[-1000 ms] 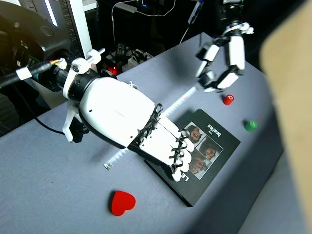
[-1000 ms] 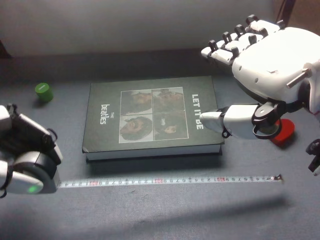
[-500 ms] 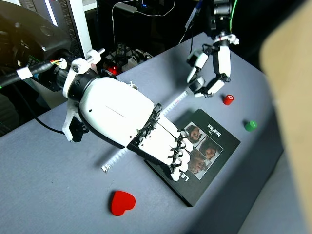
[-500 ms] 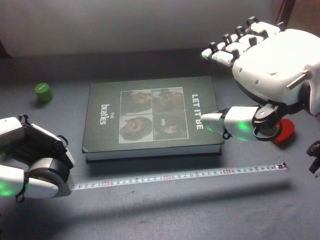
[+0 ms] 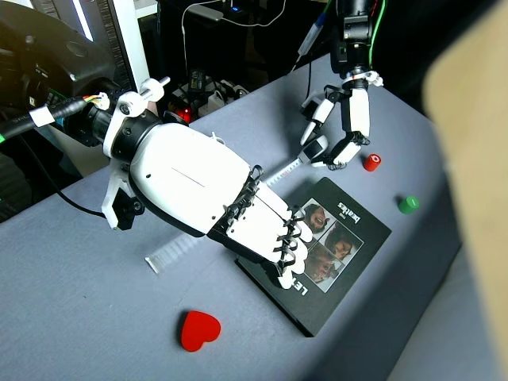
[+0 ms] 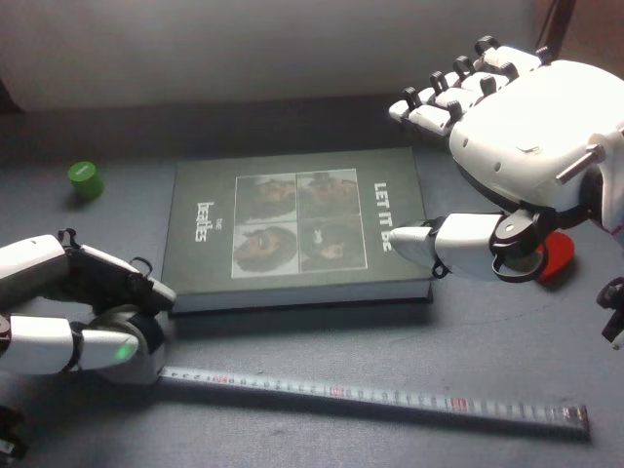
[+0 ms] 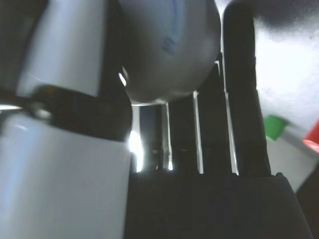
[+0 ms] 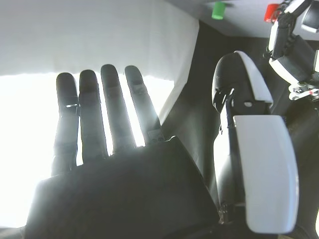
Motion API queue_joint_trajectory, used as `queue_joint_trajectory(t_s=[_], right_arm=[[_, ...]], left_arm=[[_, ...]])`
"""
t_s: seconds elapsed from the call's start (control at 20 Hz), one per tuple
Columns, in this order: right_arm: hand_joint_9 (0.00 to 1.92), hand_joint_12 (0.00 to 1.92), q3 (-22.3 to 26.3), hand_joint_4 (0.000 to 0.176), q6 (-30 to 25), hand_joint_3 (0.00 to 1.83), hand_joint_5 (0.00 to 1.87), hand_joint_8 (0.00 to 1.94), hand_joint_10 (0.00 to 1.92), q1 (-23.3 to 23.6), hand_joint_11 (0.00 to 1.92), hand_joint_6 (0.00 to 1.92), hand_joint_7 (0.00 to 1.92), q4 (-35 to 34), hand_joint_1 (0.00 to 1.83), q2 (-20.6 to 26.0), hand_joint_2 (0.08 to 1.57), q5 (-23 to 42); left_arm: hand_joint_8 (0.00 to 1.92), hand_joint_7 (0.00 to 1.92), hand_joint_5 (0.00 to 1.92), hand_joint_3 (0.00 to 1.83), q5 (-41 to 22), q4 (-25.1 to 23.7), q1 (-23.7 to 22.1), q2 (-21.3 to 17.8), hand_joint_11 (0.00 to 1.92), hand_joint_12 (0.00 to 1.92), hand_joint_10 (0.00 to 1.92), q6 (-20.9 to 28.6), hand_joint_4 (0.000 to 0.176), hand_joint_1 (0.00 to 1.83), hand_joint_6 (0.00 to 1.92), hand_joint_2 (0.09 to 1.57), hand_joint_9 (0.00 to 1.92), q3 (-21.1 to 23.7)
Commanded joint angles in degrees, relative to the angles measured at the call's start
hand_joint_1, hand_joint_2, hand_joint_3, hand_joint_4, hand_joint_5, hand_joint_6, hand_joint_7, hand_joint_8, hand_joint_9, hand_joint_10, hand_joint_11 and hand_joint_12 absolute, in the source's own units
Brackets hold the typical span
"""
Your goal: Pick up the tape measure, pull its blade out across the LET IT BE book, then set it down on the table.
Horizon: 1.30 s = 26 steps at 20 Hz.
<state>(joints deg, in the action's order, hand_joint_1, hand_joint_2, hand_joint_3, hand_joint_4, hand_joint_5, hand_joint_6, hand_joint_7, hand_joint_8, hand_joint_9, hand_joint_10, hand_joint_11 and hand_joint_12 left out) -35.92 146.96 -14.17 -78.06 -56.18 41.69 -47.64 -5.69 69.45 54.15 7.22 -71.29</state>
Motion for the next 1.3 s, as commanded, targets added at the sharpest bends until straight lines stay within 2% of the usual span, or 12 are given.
queue_joint_trajectory(t_s=[0.0,0.1,0.25,0.55,0.65,0.8,0.9,0.95,1.0,1.1,1.2,1.25], right_arm=[[0.18,0.71,0.1,0.0,0.0,0.0,0.17,0.0,0.0,0.2,0.0,0.0,0.21,4.2,0.16,0.2,1.15,2.1],[0.18,0.72,0.2,0.0,0.0,0.0,0.17,0.0,0.0,0.1,0.0,0.0,0.21,4.2,0.16,0.2,1.15,2.1],[0.18,0.72,0.2,0.0,0.0,0.0,0.17,0.0,0.0,0.1,0.0,0.0,0.21,4.3,0.16,0.2,1.15,2.1],[0.18,0.7,0.3,0.0,0.0,0.0,0.17,0.0,0.0,-0.1,0.0,0.0,0.21,4.4,0.17,0.3,1.15,2.1],[0.18,0.7,0.4,0.0,-0.1,0.0,0.17,0.0,0.0,-0.4,0.0,0.0,0.21,4.4,0.17,0.3,1.15,2.0],[0.18,0.72,0.5,0.0,-0.1,0.0,0.17,0.0,0.0,-0.4,0.0,0.0,0.22,4.5,0.18,0.2,1.15,2.0],[0.18,0.72,0.5,0.0,-0.1,0.0,0.17,0.0,0.0,-0.3,0.0,0.0,0.22,4.5,0.18,0.2,1.14,1.9],[0.18,0.72,0.5,0.0,-0.1,0.0,0.18,0.01,0.0,-0.3,0.0,0.01,0.23,4.5,0.18,0.2,1.14,1.9],[0.22,0.76,0.5,0.0,-0.1,0.0,0.24,0.02,0.01,-0.3,0.0,0.02,0.29,4.5,0.18,0.2,1.14,1.7],[0.43,0.95,0.5,0.0,-0.1,0.0,0.48,0.01,0.03,-0.3,0.07,0.02,0.56,4.5,0.16,0.3,1.16,1.7],[0.67,1.02,0.5,0.0,-0.2,0.0,0.66,0.02,0.05,-0.3,0.26,0.02,0.76,4.5,0.16,0.3,1.18,1.8],[0.79,1.05,0.5,0.0,-0.4,0.0,0.8,0.03,0.07,-0.4,0.38,0.05,0.87,4.9,0.19,0.3,1.18,2.1]], left_arm=[[0.0,0.69,0.63,0.0,-5.5,1.2,-0.3,0.4,0.38,0.79,0.0,0.4,0.0,0.81,0.0,1.13,0.65,-0.2],[0.0,0.57,0.56,0.0,-5.6,0.9,-0.3,0.4,0.29,0.81,0.0,0.5,0.0,0.71,0.0,1.09,0.54,-0.4],[0.0,0.48,0.47,0.0,-5.8,0.8,-0.1,-0.1,0.23,0.8,0.0,0.4,0.0,0.63,0.0,1.05,0.46,-0.5],[0.0,0.45,0.43,0.0,-5.1,-2.3,2.4,-4.8,0.14,0.82,0.0,1.5,0.0,0.51,0.0,1.04,0.43,0.2],[0.0,0.44,0.42,0.0,-5.3,-5.0,5.1,-6.7,0.12,0.82,0.0,4.0,0.0,0.5,0.0,1.04,0.41,0.6],[0.0,0.41,0.41,0.0,-6.4,-5.1,5.6,-7.1,0.11,0.82,0.0,4.1,0.0,0.5,0.0,1.04,0.39,0.5],[0.0,0.41,0.41,0.0,-6.0,-5.2,2.2,-7.9,0.12,0.82,0.0,2.4,0.0,0.5,0.0,1.04,0.39,-0.2],[0.01,0.43,0.42,0.0,-4.6,-5.8,0.0,-8.6,0.14,0.84,0.01,1.9,0.0,0.5,0.0,1.04,0.42,-0.2],[0.01,0.48,0.45,0.0,-1.0,-6.8,-3.9,-10.0,0.17,0.84,0.01,0.8,0.0,0.5,0.01,1.04,0.48,-0.1],[0.01,0.64,0.61,0.0,4.9,-7.5,-11.4,-11.4,0.29,0.82,0.02,-2.7,0.0,0.5,0.01,1.04,0.6,0.5],[0.04,0.72,0.74,0.0,14.0,-7.4,-20.6,-12.5,0.36,0.85,0.03,-8.8,0.0,0.5,0.06,1.05,0.65,2.1],[0.08,0.82,0.84,0.0,18.9,-7.5,-25.4,-12.8,0.44,0.89,0.07,-12.4,0.0,0.52,0.1,1.05,0.75,3.0]])
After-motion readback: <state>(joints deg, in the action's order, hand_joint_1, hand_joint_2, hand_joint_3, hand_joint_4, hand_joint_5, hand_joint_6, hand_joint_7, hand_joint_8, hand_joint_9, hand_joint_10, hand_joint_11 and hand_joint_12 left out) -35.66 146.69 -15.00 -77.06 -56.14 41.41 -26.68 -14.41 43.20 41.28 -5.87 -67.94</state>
